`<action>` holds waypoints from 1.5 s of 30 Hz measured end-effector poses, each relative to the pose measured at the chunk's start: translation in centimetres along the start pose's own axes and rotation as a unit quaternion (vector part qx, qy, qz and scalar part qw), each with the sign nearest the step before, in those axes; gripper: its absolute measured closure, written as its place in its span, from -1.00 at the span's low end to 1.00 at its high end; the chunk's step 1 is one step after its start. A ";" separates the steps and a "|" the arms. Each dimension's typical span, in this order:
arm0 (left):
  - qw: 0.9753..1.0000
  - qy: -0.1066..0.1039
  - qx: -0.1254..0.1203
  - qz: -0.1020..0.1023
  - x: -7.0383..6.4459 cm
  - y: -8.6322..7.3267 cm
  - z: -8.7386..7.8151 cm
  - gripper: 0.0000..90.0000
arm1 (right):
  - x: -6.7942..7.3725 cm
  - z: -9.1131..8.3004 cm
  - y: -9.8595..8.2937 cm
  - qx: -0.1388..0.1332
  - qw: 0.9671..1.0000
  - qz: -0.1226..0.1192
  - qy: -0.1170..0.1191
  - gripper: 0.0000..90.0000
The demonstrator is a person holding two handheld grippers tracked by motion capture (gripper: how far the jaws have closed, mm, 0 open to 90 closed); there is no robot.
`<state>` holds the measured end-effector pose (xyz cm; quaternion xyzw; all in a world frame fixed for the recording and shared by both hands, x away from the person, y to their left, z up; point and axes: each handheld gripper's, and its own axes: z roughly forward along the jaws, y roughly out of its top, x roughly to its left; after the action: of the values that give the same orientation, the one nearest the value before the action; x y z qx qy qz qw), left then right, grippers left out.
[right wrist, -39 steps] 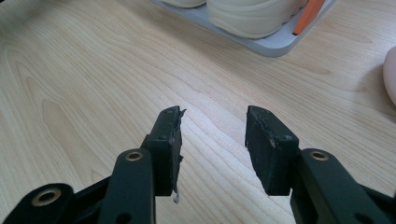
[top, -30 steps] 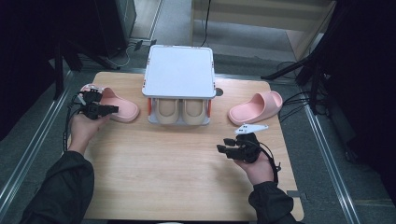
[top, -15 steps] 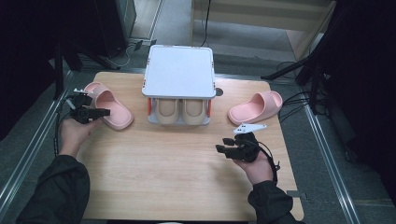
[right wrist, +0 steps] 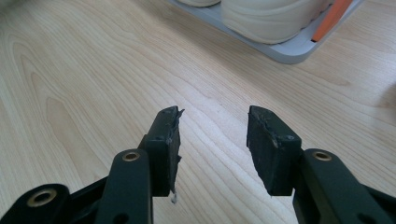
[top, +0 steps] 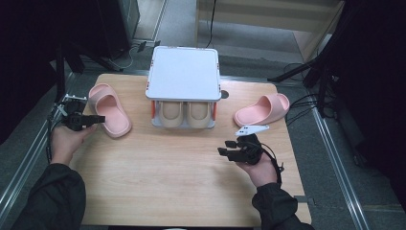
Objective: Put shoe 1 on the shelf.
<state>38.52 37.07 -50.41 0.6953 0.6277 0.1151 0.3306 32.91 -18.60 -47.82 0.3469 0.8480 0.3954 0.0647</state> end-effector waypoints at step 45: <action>0.994 0.101 -0.020 -0.023 0.9 1.9 0.7 0.90 | -0.3 -0.4 -0.6 0.002 1.000 0.007 -0.012 0.22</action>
<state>40.59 37.70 -50.00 0.6588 0.6714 0.1889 0.2820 32.68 -19.25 -48.01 0.3576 0.8455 0.3900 0.0716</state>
